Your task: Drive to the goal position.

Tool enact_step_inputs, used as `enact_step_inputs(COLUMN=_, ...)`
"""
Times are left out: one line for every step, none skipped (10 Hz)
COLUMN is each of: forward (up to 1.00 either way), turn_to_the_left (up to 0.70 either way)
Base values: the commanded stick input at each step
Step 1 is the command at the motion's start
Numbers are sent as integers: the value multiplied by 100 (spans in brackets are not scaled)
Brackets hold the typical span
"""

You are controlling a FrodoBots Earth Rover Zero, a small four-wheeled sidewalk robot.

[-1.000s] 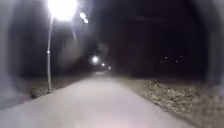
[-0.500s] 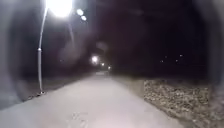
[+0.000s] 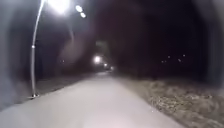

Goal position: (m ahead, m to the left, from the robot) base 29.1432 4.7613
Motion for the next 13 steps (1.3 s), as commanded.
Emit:
enact_step_inputs(forward=100, turn_to_the_left=40)
enact_step_inputs(forward=100, turn_to_the_left=11)
enact_step_inputs(forward=100, turn_to_the_left=3)
enact_step_inputs(forward=100, turn_to_the_left=0)
enact_step_inputs(forward=100, turn_to_the_left=0)
enact_step_inputs(forward=100, turn_to_the_left=0)
enact_step_inputs(forward=100, turn_to_the_left=0)
enact_step_inputs(forward=100, turn_to_the_left=2)
enact_step_inputs(forward=100, turn_to_the_left=16)
enact_step_inputs(forward=100, turn_to_the_left=40)
enact_step_inputs(forward=100, turn_to_the_left=40)
enact_step_inputs(forward=100, turn_to_the_left=40)
enact_step_inputs(forward=100, turn_to_the_left=17)
